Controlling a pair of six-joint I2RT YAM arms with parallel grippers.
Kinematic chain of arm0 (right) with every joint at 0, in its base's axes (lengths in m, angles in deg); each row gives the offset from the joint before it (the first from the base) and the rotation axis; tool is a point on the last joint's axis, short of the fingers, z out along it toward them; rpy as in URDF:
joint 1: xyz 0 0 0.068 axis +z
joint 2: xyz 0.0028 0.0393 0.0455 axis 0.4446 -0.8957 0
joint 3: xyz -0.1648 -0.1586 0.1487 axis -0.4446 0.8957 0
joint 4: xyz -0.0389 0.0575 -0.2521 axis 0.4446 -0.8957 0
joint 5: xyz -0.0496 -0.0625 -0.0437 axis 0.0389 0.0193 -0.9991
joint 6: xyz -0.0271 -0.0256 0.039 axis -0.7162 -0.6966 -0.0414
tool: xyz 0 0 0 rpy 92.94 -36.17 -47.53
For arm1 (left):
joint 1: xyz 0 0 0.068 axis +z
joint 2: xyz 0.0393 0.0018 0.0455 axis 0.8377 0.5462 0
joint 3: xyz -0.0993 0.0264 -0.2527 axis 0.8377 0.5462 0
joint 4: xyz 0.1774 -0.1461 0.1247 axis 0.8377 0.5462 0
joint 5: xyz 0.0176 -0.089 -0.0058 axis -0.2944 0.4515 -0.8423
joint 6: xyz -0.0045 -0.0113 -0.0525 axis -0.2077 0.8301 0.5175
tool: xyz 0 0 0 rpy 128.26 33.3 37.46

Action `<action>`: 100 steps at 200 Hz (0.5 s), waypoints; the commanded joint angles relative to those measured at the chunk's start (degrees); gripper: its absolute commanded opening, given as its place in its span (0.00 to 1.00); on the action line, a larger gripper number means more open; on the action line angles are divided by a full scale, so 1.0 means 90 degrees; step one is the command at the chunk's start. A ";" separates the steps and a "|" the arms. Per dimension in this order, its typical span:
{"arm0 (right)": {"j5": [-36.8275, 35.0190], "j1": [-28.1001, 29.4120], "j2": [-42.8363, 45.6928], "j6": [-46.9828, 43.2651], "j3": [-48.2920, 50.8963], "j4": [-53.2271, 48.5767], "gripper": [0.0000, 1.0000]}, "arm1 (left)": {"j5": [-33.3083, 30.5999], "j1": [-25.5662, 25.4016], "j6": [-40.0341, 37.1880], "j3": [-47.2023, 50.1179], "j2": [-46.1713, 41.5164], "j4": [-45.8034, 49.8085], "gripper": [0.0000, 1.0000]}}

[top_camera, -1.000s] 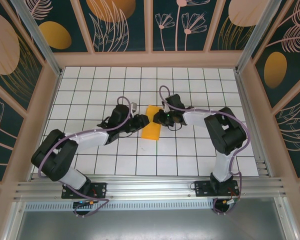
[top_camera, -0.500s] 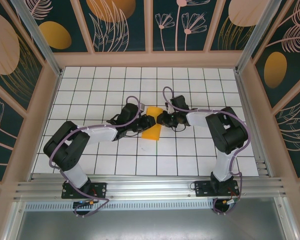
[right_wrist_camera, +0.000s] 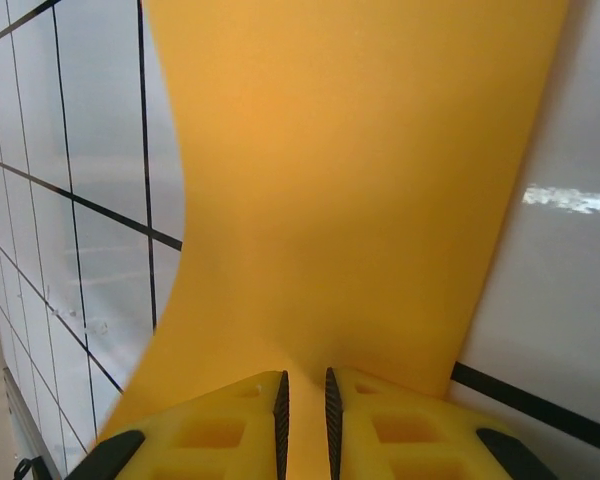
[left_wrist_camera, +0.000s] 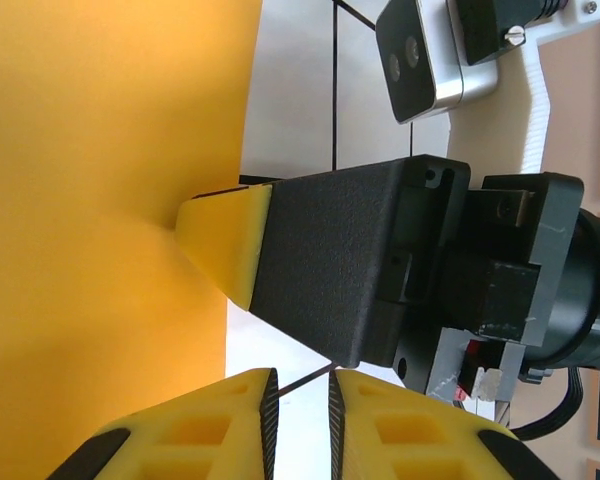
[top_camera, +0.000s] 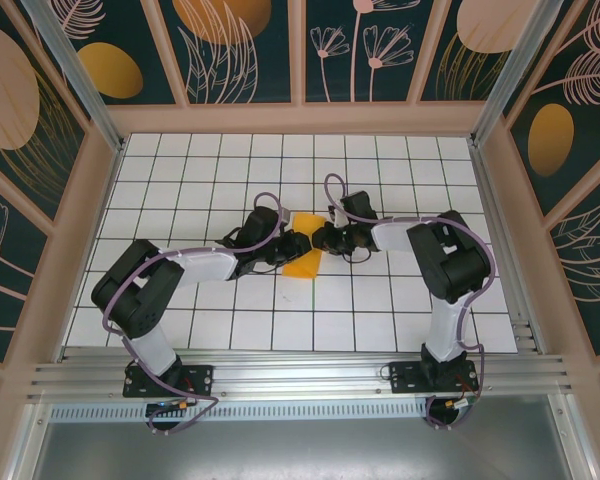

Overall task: Fold a paper plane with a square sheet of paper (pick it up from the middle)
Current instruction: First fold in half a square sheet of paper at the center of the table.

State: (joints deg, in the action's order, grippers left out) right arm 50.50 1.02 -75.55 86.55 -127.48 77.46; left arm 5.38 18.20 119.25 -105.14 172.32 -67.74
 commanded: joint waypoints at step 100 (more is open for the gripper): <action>0.0135 -0.0019 0.0183 -0.0087 -0.0205 0.0004 0.21 | -0.0035 -0.0056 -0.0194 -0.0267 0.0594 0.0444 0.20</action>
State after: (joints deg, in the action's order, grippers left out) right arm 51.77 0.96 -76.18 86.37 -128.20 77.55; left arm 5.62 18.20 118.99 -106.17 175.93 -66.71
